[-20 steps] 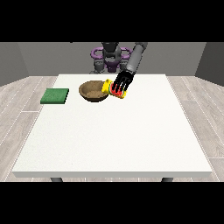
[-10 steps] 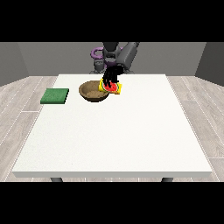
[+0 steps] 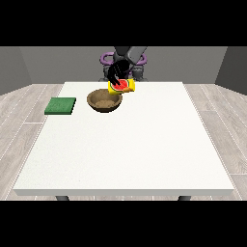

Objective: Pick the cup and pour the ball into the bowl, then pick the bowl and place it on the pad

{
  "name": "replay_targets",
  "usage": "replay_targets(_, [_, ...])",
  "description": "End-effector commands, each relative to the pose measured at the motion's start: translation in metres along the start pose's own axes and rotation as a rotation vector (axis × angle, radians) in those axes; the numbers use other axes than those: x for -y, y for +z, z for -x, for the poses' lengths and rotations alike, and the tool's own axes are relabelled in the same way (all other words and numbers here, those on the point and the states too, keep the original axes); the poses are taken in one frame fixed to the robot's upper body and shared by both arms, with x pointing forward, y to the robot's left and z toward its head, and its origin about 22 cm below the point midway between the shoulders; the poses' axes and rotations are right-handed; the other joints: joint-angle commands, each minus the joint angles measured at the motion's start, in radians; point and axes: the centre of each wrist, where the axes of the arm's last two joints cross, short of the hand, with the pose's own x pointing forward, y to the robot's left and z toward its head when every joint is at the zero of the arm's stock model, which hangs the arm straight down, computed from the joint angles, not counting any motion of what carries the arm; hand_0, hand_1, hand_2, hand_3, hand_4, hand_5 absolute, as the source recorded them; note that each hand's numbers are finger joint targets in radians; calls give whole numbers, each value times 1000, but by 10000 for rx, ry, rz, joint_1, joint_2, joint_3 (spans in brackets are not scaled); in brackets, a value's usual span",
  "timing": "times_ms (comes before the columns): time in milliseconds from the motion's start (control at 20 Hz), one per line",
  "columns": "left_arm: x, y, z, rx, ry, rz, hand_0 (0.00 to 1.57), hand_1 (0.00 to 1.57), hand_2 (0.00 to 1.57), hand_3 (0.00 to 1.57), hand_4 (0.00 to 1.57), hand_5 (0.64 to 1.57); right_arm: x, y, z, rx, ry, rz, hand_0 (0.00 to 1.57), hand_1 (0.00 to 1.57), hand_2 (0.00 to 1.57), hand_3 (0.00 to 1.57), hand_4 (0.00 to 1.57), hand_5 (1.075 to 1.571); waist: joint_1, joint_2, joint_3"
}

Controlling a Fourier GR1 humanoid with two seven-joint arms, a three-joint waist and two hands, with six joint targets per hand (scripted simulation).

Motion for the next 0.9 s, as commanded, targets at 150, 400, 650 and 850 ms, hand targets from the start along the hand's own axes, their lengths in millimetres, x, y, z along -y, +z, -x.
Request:
replay_targets(150, [-18,-2,-18,354,109,-427,1502,1502,1571,1571,1067,1505,23,0,1,-121,55,749,0,0,0,0,376,1564,812,-33,-16])
replay_targets(400, [2,8,22,-2867,5231,-501,710,710,1363,1277,1101,1464,18,22,12,-226,110,638,0,0,0,0,377,1566,729,-406,-44])
replay_targets(650, [24,26,81,-5448,7797,-1733,1241,1241,1571,1571,765,1568,4,27,8,78,107,684,0,0,0,0,382,1565,841,131,-91])
replay_targets(850, [72,94,67,-6070,8945,-1843,1458,1458,1571,1571,1104,1570,-4,34,-8,795,58,314,0,0,0,0,395,1564,693,819,-107])
